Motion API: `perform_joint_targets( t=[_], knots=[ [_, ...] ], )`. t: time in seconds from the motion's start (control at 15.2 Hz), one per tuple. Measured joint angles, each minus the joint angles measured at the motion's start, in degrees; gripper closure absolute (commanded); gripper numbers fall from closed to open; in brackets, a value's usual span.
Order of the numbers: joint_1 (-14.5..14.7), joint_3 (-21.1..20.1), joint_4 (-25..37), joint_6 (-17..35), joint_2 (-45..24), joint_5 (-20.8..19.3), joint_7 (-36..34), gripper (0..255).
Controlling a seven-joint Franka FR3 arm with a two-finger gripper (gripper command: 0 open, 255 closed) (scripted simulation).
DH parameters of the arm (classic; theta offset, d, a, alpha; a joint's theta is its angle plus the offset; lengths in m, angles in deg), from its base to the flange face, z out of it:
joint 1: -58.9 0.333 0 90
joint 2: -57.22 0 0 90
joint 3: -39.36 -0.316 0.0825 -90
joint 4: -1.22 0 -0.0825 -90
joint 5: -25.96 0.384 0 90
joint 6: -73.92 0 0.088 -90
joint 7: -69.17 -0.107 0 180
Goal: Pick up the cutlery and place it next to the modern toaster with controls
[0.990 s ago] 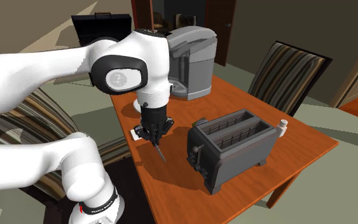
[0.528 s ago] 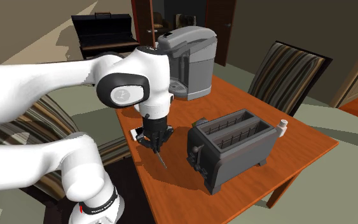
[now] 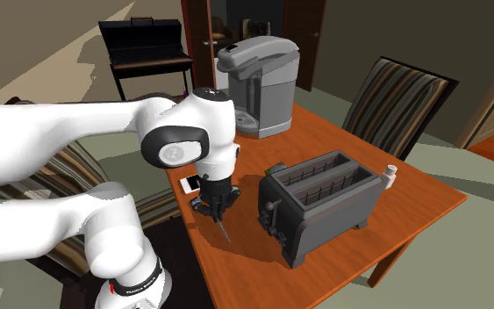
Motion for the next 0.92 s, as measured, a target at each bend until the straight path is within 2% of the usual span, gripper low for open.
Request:
perform_joint_targets(
  t=[0.92],
  knots=[
    [-1.6, 3.0, -9.6, 11.9, -2.5, -3.2, 0.1, 255]
  ],
)
